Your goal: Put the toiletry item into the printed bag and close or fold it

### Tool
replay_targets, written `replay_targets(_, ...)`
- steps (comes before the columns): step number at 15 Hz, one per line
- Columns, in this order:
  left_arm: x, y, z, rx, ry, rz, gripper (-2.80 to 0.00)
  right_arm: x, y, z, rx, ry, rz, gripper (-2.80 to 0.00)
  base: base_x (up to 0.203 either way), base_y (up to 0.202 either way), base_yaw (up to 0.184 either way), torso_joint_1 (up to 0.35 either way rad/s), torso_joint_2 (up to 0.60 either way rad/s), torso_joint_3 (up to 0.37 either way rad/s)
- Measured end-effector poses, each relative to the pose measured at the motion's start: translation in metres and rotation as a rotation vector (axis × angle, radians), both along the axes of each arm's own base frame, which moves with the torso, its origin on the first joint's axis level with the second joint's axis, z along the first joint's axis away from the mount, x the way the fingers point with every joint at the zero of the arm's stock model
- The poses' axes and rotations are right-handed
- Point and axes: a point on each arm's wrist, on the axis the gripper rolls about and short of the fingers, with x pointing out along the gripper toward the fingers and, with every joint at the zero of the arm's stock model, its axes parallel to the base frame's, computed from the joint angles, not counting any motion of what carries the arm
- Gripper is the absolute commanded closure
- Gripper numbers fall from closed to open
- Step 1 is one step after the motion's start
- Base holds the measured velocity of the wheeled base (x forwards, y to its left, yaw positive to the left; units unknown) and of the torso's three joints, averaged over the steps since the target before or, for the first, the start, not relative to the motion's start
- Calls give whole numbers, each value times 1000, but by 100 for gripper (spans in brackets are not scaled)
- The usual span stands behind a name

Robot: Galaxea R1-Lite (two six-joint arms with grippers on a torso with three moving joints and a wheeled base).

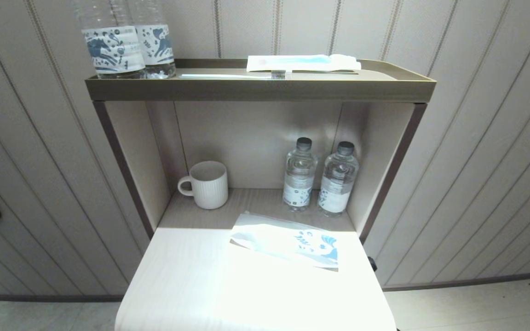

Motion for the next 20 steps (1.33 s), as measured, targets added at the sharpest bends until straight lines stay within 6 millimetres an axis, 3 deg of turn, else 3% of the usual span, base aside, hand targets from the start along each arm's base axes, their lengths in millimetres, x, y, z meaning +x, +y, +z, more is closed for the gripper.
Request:
replay_targets(3, 8, -3, -7, 25, -61, -128, 0, -1, -2, -1, 4, -62, -90, 0, 0, 0, 0, 0, 0, 0)
replay_targets(10, 9, -3, -10, -7, -54, -114, 0, -4, -2, -17, 26, 100, 96, 0, 0, 0, 0, 0, 0, 0)
replay_targets(14, 9, -3, -10, -6, -52, -115, 0, -5, -3, -24, 94, 171, 72, 0, 0, 0, 0, 0, 0, 0)
replay_targets(20, 9, -3, -10, -7, -52, -114, 0, -8, -2, -25, 65, 133, -39, 0, 0, 0, 0, 0, 0, 0)
